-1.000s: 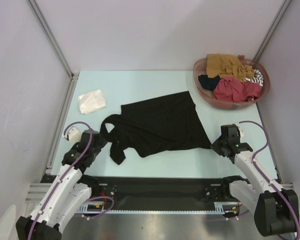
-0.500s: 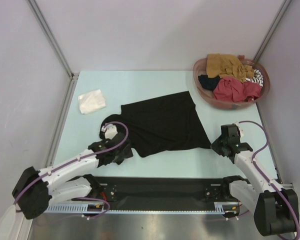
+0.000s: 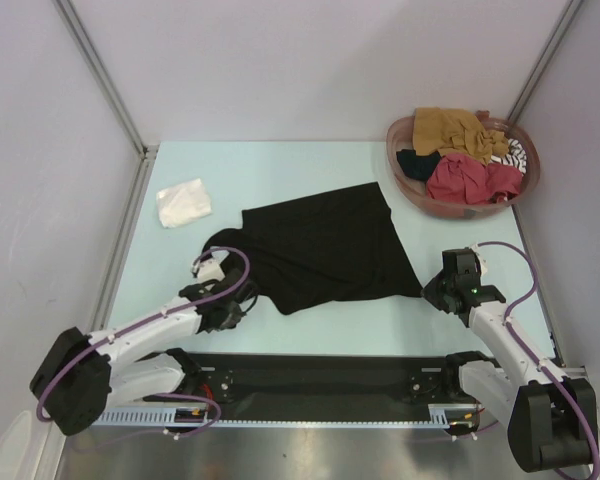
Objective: Fold and stack the tank tops
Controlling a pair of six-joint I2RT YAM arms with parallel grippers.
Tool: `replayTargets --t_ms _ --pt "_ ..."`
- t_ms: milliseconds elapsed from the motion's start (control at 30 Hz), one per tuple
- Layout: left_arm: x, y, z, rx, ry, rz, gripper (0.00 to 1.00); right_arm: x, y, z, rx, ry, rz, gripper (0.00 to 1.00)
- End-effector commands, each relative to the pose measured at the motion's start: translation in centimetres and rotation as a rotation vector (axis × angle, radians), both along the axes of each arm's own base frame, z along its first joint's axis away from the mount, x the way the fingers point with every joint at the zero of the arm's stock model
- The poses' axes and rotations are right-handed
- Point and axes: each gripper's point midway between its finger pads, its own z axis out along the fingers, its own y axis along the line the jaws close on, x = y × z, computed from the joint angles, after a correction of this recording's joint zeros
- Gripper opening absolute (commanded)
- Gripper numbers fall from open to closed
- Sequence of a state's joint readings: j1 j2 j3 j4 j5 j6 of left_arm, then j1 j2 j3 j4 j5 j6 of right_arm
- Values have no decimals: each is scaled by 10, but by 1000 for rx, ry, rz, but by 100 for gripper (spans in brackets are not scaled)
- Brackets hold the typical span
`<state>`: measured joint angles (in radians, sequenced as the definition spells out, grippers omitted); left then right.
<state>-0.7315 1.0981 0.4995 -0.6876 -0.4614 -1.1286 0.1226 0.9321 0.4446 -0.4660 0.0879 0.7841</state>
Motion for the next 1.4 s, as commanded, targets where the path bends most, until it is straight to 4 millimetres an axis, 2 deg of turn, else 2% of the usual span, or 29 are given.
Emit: replayTargets --t_ms 0,133,167,267,367,433,500,533,567,633,667,700,733,833,900,933,967,1000,1033,1067,1100,1133,1267,1333,1367 --pt "3 15 -4 -58 -15 70 0 5 -1 6 2 -26 3 0" --pt "-1 40 4 -69 -45 157 1 5 -2 7 2 -29 -1 0" --pt "4 48 13 -91 -89 199 0 5 -2 7 3 -29 -2 0" --pt "9 50 22 -162 -151 242 1 4 -2 7 8 -27 -3 0" --pt "5 71 26 -165 -164 391 1 2 -2 7 8 -27 -3 0" --pt "9 82 41 -170 -217 465 2 1 -1 7 12 -30 0 0" --pt "12 102 58 -150 -270 549 3 -1 -1 5 14 -25 6 0" --pt "15 113 74 -122 -310 584 7 -2 0 5 16 -23 7 0" --pt "14 128 81 -86 -330 629 13 -3 0 4 16 -20 9 0" --pt "16 141 92 -56 -358 683 33 -3 0 3 20 -22 10 0" --pt "16 148 92 -43 -354 700 47 -2 1 3 22 -24 12 0" --pt "18 149 94 -43 -353 705 92 -3 2 1 27 -19 14 0" --pt "20 154 91 -32 -337 722 99 -3 2 1 30 -18 16 0" --pt "20 158 92 1 -269 710 100 -2 3 0 35 -19 22 0" --pt "25 153 97 -10 -261 641 100 -2 3 1 30 -21 28 0" --pt "35 148 101 -37 -295 608 100 -2 3 1 28 -19 30 0" --pt "43 139 104 -56 -316 492 100 -2 3 2 27 -21 32 0" --pt "59 109 104 -172 -352 356 100 -1 3 3 22 -26 34 0" --pt "60 99 102 -219 -346 322 100 -1 2 3 20 -26 35 0" --pt "61 76 101 -280 -350 253 100 0 2 2 17 -26 38 0" --pt "58 60 92 -320 -334 209 100 1 1 2 11 -28 38 0" --pt "55 37 93 -352 -336 134 100 1 1 2 10 -22 39 0" --pt "37 -14 80 -488 -284 107 100 0 1 -1 7 -5 42 0" --pt "31 -34 71 -520 -268 77 94 0 1 -2 6 -5 44 0" --pt "20 -53 68 -561 -237 53 93 1 1 -2 5 -11 44 0"
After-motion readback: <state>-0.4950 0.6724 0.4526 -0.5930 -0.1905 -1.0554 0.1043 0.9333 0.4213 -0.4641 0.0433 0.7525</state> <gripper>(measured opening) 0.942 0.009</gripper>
